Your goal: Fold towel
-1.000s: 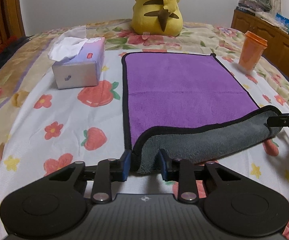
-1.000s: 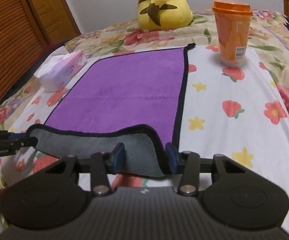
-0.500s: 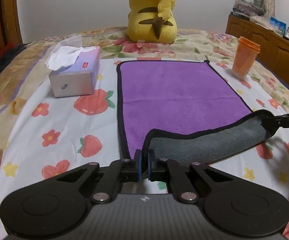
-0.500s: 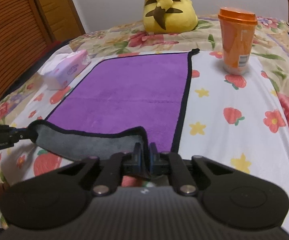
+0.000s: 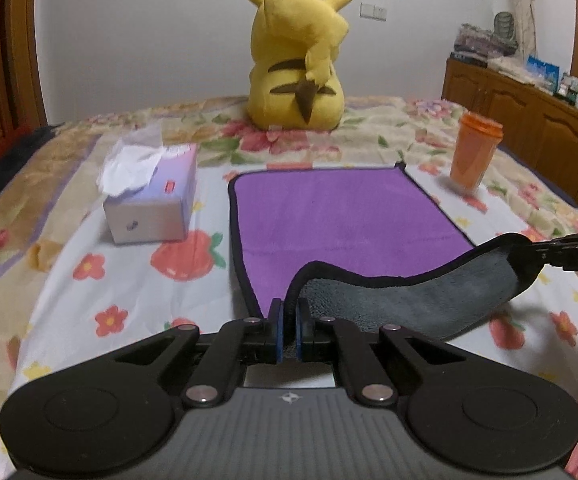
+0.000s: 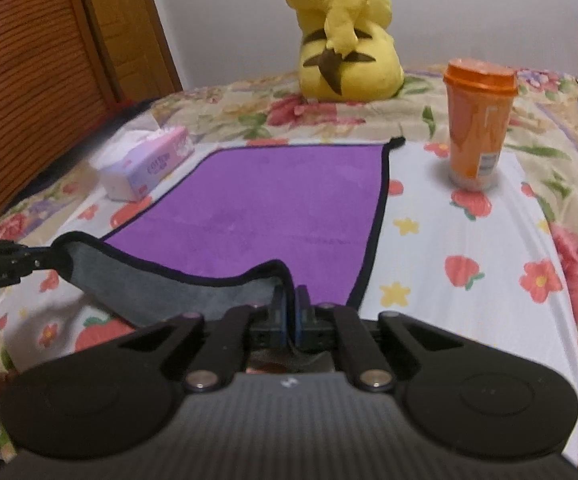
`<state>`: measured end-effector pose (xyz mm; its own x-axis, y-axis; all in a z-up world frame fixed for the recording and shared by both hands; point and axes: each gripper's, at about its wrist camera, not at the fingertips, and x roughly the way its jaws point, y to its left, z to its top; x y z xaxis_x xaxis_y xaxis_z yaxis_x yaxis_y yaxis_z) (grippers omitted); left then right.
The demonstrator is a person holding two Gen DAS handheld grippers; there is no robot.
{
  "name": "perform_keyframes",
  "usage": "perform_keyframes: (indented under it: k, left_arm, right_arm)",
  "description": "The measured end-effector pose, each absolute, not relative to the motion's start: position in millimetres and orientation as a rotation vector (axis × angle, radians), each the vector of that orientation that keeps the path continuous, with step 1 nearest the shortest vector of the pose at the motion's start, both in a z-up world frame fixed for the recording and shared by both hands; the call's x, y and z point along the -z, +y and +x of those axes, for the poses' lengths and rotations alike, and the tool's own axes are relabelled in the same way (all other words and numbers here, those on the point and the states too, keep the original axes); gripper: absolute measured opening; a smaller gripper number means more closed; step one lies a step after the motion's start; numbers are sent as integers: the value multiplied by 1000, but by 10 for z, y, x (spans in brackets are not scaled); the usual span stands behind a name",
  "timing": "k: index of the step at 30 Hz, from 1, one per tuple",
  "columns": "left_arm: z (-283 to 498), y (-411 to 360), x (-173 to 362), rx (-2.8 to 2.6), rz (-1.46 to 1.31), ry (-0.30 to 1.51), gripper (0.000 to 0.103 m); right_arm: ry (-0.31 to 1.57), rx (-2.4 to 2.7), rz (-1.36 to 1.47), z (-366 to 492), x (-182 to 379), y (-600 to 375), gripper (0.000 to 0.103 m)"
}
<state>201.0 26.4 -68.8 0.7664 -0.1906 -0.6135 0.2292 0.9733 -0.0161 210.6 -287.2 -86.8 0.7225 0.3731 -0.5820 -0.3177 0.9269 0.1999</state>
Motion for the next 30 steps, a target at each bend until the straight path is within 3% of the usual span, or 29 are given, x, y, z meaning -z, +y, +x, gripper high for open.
perform_keyframes:
  k: [30]
  left_arm:
    - [2253, 155, 532, 230, 97, 552, 6]
  right_arm:
    - [553, -373, 91, 2298, 795, -2938, 5]
